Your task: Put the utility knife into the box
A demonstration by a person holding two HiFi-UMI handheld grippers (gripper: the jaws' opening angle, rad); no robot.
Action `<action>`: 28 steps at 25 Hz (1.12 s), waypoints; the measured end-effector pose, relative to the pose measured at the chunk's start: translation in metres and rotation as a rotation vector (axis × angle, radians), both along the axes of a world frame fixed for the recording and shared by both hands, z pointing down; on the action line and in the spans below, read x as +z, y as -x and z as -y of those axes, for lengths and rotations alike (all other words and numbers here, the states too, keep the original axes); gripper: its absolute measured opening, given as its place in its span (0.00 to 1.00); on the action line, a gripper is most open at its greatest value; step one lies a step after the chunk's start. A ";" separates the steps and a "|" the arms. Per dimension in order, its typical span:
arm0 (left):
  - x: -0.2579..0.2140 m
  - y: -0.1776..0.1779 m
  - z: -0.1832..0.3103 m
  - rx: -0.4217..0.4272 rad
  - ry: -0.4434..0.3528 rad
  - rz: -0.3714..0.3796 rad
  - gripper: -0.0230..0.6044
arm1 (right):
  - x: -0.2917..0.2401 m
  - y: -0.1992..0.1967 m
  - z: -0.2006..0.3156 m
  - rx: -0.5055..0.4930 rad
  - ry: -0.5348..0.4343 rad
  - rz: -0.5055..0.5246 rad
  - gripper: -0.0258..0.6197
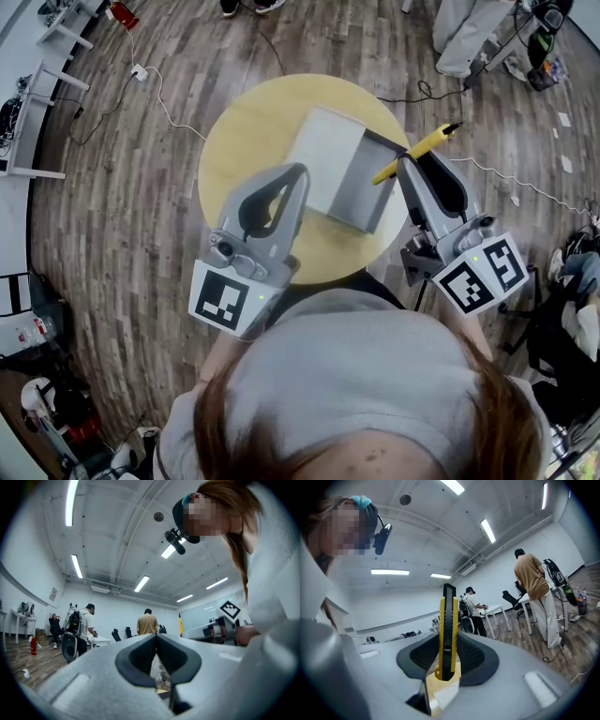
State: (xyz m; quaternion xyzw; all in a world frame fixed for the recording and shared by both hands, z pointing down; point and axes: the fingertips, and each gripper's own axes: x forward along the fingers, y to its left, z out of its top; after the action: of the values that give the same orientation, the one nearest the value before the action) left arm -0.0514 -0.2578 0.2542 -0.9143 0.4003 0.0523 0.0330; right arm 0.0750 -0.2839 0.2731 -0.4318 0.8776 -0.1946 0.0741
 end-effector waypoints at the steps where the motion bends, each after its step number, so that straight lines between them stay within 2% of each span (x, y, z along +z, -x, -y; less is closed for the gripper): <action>1: 0.001 0.000 0.001 0.005 0.002 -0.003 0.04 | 0.002 0.001 0.002 0.004 0.010 -0.007 0.23; 10: 0.022 -0.001 0.014 0.039 0.054 -0.022 0.04 | 0.051 0.013 0.014 0.001 0.179 -0.064 0.23; 20: 0.025 0.007 0.021 0.034 0.063 -0.043 0.04 | 0.113 0.021 0.026 0.022 0.508 -0.007 0.23; 28: 0.028 0.019 0.024 0.023 0.067 -0.053 0.04 | 0.151 0.025 0.028 0.055 0.679 0.061 0.23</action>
State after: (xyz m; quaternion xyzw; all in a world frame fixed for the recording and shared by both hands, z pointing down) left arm -0.0706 -0.2817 0.2822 -0.9176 0.3922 0.0635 -0.0091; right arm 0.0497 -0.3116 0.4238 -0.4494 0.7482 -0.4862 -0.0424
